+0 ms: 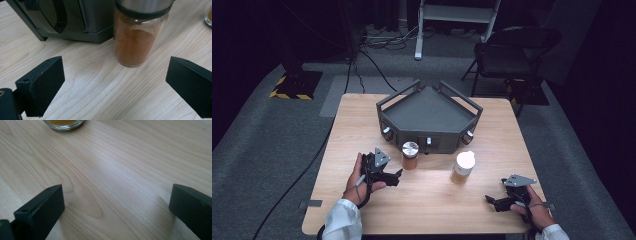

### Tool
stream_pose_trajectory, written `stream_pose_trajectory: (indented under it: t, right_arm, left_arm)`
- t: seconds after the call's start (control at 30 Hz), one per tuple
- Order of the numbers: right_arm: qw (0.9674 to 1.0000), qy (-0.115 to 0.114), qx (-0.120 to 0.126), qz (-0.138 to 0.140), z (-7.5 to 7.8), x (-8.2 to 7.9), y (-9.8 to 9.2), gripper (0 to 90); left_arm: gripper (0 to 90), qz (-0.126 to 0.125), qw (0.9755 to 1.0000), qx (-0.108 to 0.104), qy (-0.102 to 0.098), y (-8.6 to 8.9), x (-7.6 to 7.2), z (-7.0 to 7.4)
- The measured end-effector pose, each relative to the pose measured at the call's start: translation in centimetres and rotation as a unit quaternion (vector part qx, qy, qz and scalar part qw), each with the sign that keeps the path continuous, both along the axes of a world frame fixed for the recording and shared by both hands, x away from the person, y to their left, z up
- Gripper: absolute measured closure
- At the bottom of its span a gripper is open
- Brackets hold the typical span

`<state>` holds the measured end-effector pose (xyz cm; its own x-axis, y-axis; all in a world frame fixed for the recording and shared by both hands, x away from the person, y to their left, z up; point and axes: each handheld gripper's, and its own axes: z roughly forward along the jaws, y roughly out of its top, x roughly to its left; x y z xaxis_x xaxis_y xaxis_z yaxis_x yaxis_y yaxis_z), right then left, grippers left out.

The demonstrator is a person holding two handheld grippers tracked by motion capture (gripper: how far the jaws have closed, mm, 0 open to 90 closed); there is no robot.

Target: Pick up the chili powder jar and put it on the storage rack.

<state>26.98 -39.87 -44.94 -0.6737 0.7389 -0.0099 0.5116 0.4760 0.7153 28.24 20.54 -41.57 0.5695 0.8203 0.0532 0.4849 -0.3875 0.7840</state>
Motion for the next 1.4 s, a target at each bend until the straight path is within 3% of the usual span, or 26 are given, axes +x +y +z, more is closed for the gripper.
stream_pose_trajectory:
  t: [1.4]
  right_arm:
    - [1.0000,0.000,0.000,0.002,0.0,0.1,0.0,0.0]
  left_arm:
    - [2.0,-0.023,0.9994,-0.015,0.023,-2.1,3.5,-0.6]
